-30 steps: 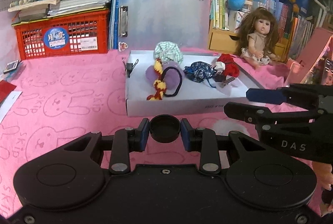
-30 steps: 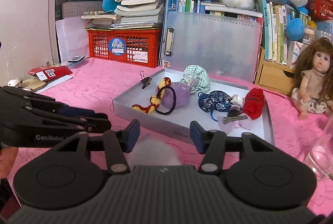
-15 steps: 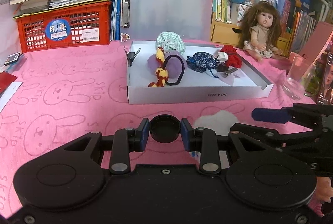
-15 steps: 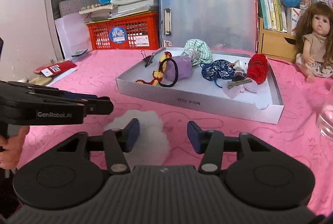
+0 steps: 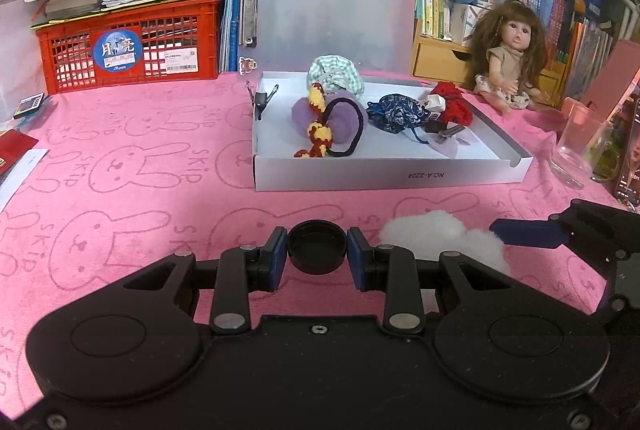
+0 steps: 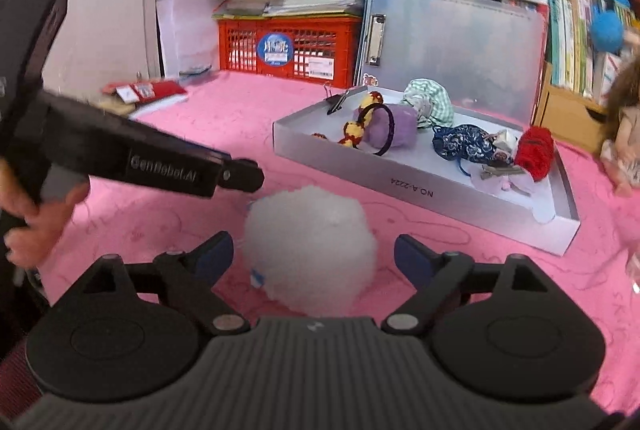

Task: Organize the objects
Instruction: 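Carry the black lid and white fluffy toy over the tray with both tools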

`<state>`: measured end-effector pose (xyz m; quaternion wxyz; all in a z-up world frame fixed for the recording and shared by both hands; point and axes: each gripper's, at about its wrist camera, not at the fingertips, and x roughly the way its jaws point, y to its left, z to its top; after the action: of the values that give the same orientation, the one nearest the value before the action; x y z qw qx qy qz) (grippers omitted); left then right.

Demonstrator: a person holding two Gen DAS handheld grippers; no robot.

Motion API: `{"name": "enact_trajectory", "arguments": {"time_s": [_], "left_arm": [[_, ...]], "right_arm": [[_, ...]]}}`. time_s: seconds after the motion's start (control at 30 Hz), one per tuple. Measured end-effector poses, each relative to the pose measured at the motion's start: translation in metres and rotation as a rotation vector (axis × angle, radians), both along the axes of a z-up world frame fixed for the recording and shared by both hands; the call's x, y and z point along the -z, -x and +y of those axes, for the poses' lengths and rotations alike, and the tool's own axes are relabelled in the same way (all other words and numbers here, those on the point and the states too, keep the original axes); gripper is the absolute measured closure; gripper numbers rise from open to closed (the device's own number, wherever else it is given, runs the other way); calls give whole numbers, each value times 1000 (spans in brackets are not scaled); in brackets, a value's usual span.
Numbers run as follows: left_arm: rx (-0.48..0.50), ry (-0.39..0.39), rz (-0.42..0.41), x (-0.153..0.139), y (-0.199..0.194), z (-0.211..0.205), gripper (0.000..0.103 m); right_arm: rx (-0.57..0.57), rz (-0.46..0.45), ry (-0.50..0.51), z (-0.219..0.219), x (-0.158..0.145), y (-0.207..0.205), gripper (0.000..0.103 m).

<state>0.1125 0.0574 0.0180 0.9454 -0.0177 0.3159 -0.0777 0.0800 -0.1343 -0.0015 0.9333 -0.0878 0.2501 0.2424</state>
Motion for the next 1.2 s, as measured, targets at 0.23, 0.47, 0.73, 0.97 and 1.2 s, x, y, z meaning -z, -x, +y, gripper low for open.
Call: {"name": "enact_trajectory", "arguments": {"time_s": [0.23,0.47,0.73,0.97,1.2], "left_arm": [[-3,5,-3,-1,0,0,73],[-6,16,-14,-6,0,1,73],[0,21,-31,-16,-4,-3,73],[3,26,-58,-29,-14,-8,73],[2,42,-71,-39,-28,-14,73]], "right_arm": [[1,49,-19,2,-1,-4,28],[29,69,-59,-4,-4,-5,37],[75,52,-93,-15,-19,-9,38],[137,24,-114,-31,-38,-19,37],[223,7,-147,-54,-56,-35,40]]}}
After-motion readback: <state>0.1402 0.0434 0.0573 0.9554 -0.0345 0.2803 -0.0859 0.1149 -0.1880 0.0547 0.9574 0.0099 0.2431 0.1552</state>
